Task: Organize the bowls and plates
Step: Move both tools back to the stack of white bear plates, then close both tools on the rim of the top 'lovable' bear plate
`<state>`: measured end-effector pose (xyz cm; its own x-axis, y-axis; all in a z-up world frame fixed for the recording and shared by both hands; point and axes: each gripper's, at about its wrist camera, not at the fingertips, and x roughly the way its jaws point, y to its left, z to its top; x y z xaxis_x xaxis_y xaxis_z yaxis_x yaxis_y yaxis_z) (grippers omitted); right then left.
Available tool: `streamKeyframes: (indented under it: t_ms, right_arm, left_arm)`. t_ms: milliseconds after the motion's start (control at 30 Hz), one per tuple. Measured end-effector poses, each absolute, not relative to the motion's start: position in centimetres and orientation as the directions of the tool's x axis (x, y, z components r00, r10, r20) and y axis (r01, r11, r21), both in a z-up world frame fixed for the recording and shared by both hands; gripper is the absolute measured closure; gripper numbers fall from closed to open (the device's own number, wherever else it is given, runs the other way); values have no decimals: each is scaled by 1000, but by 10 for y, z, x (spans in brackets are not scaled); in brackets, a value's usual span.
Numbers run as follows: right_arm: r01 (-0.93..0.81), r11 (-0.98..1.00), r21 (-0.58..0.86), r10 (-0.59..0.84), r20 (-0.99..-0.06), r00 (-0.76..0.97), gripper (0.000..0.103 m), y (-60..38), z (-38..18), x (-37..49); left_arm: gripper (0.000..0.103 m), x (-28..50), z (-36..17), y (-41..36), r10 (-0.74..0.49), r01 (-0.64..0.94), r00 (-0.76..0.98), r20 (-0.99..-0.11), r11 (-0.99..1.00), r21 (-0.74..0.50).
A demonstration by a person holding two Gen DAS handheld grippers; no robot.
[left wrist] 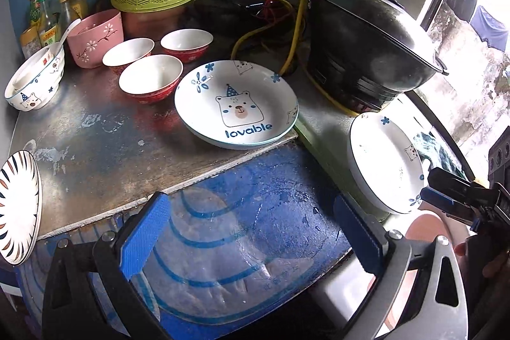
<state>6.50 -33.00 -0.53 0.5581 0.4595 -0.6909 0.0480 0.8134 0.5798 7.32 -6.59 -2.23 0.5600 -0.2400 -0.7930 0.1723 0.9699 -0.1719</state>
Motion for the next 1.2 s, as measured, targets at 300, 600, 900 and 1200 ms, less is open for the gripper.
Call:
streamKeyframes:
  t_ms: [300,600,900,1200]
  right_arm:
    - [129,825,549,367,-696,617,0,-397,-9,62]
    - [161,849,503,310,-722,618,24,-438,-30,86]
    - [184,854,487,309,-759,573,54,-454,-60,113]
    - [172,845,507,345,-761,549,84,-459,-76,123]
  left_arm:
    - [2,93,-30,-123,-314,245,508,-802,945,-215]
    - [13,120,-48,-165,-374,262,446,-813,923,-281]
    - [35,149,-74,-194,-379,241,383,-842,921,-305]
    - [78,164,-95,-213,-381,258,317,-869,916,-307]
